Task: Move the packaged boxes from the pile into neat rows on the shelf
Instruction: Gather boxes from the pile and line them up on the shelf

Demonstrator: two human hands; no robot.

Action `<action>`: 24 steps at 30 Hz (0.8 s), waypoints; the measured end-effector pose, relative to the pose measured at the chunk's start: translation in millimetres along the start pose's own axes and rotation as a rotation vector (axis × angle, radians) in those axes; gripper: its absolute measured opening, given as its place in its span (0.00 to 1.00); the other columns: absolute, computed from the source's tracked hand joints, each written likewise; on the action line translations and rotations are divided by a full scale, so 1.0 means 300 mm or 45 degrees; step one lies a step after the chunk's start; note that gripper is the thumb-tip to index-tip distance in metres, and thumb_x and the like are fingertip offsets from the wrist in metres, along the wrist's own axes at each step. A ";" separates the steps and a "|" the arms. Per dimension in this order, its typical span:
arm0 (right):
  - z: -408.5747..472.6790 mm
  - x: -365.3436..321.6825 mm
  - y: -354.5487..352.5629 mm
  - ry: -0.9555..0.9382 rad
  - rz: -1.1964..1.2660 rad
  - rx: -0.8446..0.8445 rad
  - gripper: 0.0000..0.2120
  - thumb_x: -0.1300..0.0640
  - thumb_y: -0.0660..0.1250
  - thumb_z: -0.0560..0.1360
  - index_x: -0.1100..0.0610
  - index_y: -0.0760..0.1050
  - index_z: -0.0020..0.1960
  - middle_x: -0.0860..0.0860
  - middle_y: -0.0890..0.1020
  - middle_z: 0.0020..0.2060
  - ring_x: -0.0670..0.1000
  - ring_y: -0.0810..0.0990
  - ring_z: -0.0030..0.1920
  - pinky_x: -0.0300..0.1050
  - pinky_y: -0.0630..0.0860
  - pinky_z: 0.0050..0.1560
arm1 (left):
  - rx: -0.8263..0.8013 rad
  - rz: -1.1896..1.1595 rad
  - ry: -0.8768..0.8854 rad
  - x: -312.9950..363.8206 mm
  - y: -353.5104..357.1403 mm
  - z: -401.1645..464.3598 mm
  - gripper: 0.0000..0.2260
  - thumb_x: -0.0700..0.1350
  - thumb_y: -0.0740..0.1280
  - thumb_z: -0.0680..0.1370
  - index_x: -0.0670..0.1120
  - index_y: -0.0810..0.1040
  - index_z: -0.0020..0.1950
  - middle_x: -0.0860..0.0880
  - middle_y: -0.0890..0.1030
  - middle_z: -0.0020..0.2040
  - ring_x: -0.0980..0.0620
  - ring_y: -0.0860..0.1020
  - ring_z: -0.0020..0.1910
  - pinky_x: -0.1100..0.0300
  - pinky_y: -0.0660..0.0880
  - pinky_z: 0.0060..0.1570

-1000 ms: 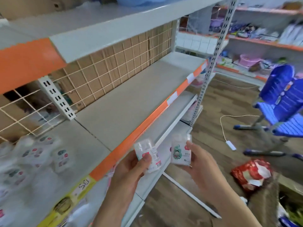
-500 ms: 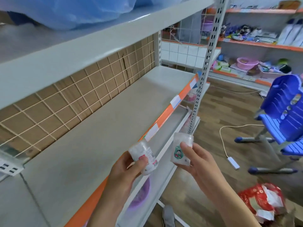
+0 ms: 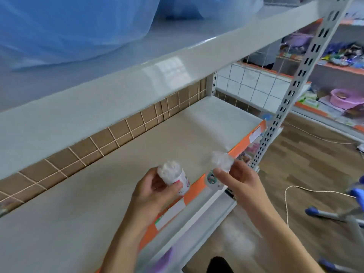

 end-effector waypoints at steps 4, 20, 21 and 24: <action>0.190 -0.007 -0.033 -0.006 -0.128 -0.186 0.15 0.59 0.76 0.73 0.55 0.78 0.58 0.52 0.86 0.49 0.52 0.85 0.52 0.52 0.80 0.58 | 0.146 0.035 -0.013 -0.020 0.061 0.103 0.21 0.45 0.77 0.66 0.48 0.80 0.57 0.51 0.86 0.53 0.52 0.83 0.55 0.53 0.78 0.59; 0.577 0.055 -0.016 -0.107 -0.411 -0.755 0.23 0.58 0.79 0.69 0.51 0.79 0.62 0.48 0.86 0.51 0.48 0.85 0.53 0.49 0.80 0.59 | 0.578 0.174 -0.132 -0.139 0.165 0.216 0.23 0.39 0.80 0.67 0.55 0.77 0.55 0.56 0.85 0.52 0.59 0.83 0.51 0.54 0.80 0.55; 0.578 0.061 -0.010 -0.101 -0.405 -0.773 0.23 0.58 0.79 0.69 0.51 0.79 0.62 0.48 0.86 0.51 0.48 0.85 0.54 0.48 0.80 0.59 | 0.586 0.185 -0.123 -0.139 0.164 0.220 0.23 0.39 0.80 0.67 0.55 0.76 0.56 0.56 0.85 0.53 0.59 0.83 0.51 0.57 0.80 0.54; 0.570 0.078 0.007 -0.118 -0.422 -0.814 0.23 0.60 0.79 0.70 0.51 0.78 0.63 0.47 0.86 0.51 0.47 0.84 0.54 0.44 0.80 0.57 | 0.590 0.238 -0.070 -0.132 0.166 0.223 0.23 0.40 0.79 0.68 0.56 0.76 0.57 0.57 0.84 0.55 0.60 0.82 0.54 0.60 0.79 0.55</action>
Point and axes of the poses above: each hand's wrist, its own z-axis towards the middle knuckle, its own y-axis out of the palm, x = y × z, the point moved 4 cm from there along z, towards the middle knuckle
